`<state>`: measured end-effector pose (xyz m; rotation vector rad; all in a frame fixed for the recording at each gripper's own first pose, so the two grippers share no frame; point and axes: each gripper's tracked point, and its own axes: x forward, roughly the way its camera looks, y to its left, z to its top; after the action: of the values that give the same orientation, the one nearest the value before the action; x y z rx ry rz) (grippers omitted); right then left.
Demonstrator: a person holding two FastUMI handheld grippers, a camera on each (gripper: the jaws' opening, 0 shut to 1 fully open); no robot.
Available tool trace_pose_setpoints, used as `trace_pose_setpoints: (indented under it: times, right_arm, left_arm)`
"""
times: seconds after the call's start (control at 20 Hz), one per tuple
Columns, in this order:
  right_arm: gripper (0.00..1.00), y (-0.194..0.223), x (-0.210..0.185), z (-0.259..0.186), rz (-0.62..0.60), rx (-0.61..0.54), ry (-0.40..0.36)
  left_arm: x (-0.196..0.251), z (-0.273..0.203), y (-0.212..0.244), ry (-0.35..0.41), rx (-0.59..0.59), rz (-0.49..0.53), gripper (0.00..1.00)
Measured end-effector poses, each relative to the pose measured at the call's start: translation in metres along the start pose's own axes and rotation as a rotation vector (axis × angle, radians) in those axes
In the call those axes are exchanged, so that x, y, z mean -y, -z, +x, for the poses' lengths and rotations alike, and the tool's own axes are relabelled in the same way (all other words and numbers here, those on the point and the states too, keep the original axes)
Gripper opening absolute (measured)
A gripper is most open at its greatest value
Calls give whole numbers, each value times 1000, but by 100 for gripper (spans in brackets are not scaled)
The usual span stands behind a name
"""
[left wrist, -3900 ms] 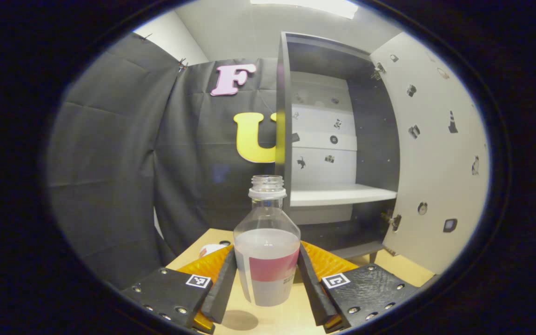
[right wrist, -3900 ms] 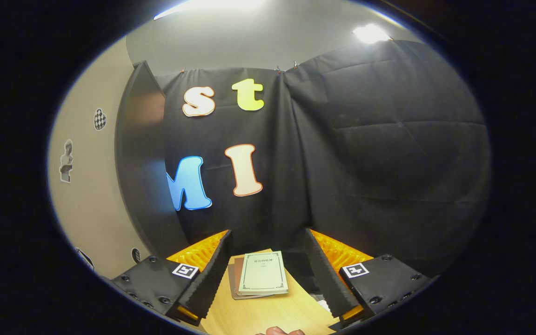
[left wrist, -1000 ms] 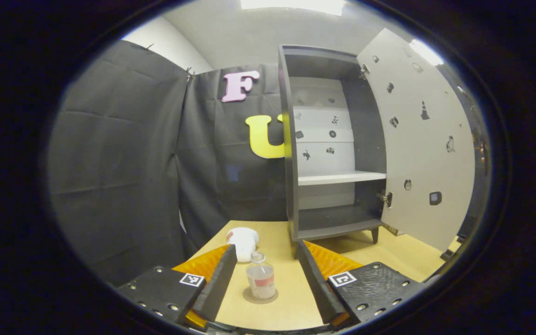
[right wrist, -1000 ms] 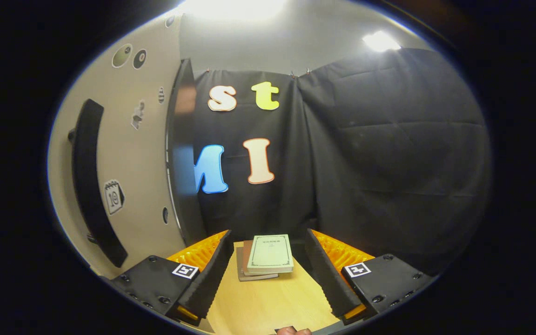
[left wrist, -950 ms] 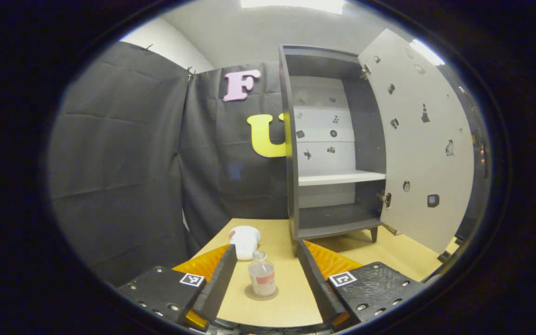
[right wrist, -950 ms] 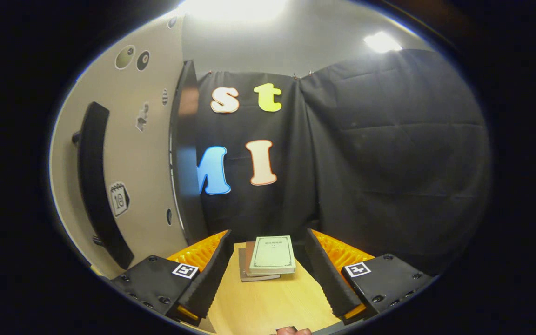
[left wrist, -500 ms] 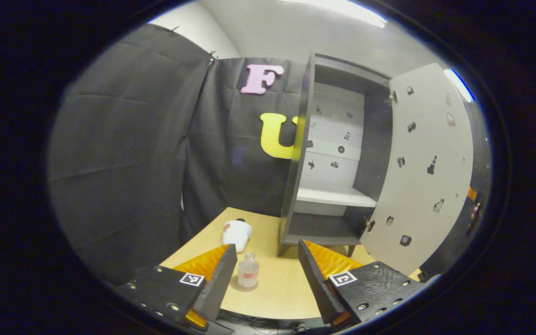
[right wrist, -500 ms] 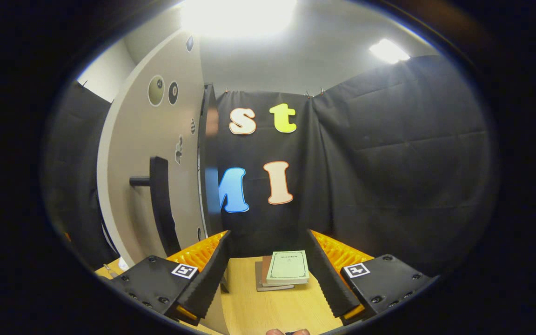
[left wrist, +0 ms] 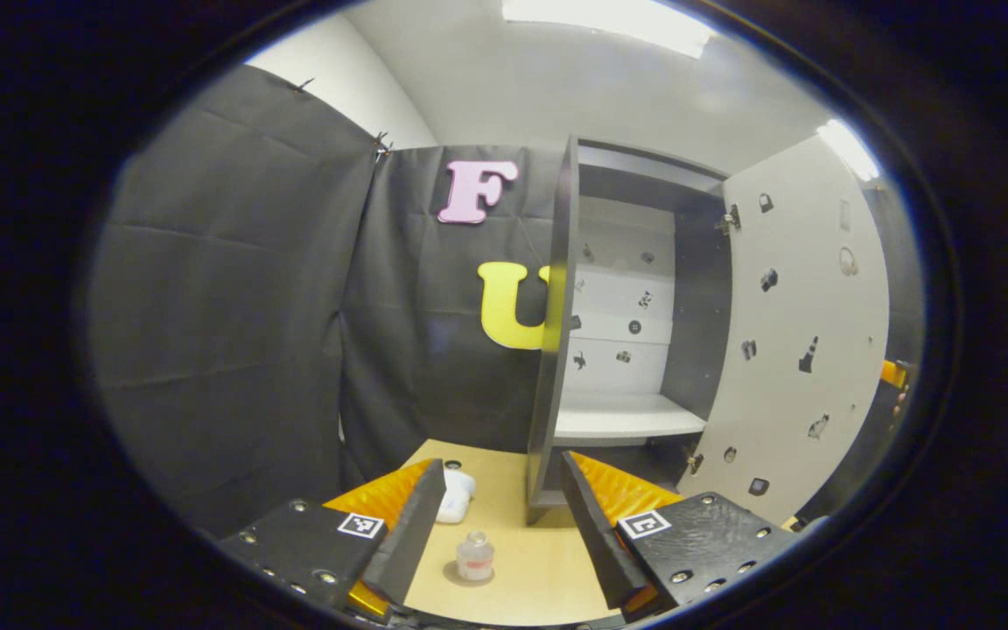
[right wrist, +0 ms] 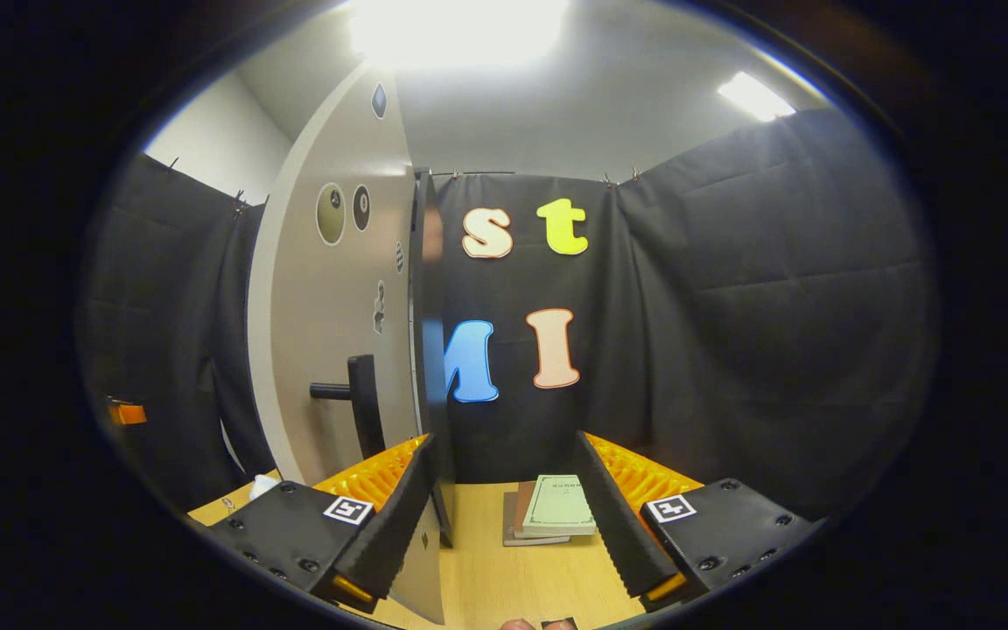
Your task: Open the cabinet door with the right hand, grasp the bottle in the cabinet with the left hand and place it on the coaster, then close the cabinet door with the right hand.
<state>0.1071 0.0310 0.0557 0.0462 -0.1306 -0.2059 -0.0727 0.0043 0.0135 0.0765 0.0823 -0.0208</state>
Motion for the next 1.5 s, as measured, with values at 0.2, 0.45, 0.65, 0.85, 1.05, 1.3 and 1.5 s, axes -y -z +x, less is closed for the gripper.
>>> trace_pose_setpoints:
  times: [0.2, 0.45, 0.65, 0.85, 1.05, 1.3, 1.5]
  right_arm:
    - [97, -12, -11, 1, 30, 25, -9]
    - [97, -11, -29, 0, 45, 2, -25]
    - [95, -16, -69, -4, -43, -6, -104]
    - [96, -7, -117, -7, 3, -26, -179]
    - [96, -9, -156, 6, 21, -41, -250]
    - [96, -8, -190, 28, 5, -49, -303]
    - [96, -9, -222, 40, -3, -44, -360]
  left_arm:
    - [9, 2, 7, 60, -14, -64, 80]
    - [9, 3, 9, 47, -9, -52, 80]
    - [7, -1, 10, 19, -17, -74, 83]
    - [5, -6, 5, -31, -13, -72, 81]
    - [3, -7, 7, -75, -13, -50, 81]
    - [0, -10, 3, -98, 0, -52, 80]
    - [-1, -10, 5, -120, 17, -12, 82]
